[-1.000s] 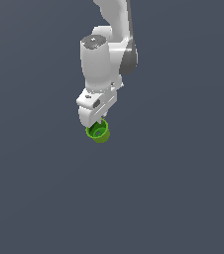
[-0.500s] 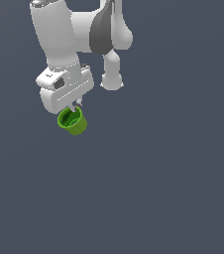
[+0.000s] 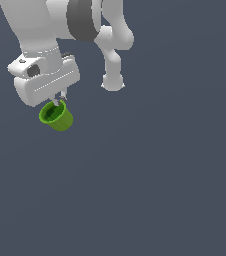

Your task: Pick up the object and move it to a goal position.

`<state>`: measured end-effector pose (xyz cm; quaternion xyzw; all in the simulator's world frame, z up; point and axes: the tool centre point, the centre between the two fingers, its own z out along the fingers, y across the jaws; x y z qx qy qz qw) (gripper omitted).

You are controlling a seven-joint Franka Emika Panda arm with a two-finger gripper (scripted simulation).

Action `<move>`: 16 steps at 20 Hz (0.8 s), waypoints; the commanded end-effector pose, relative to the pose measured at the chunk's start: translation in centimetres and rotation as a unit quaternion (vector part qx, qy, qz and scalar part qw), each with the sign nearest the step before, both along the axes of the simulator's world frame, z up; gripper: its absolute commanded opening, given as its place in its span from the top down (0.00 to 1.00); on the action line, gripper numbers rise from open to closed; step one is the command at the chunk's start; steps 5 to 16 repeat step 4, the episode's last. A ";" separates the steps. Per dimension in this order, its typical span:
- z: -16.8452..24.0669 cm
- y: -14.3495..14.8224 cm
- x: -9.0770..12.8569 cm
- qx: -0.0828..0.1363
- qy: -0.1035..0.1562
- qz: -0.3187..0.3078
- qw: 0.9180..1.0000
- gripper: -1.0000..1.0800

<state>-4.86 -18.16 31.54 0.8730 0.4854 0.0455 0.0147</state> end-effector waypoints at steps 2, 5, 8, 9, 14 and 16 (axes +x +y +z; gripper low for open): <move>0.6 -0.5 0.2 0.000 -0.001 0.001 1.000 1.00; 0.6 -0.5 0.2 0.000 -0.001 0.001 1.000 1.00; 0.6 -0.5 0.2 0.000 -0.001 0.001 1.000 1.00; 0.6 -0.5 0.2 0.000 -0.001 0.001 1.000 1.00; 0.6 -0.5 0.2 0.000 -0.001 0.001 1.000 1.00; 0.6 -0.5 0.2 0.000 -0.001 0.001 1.000 1.00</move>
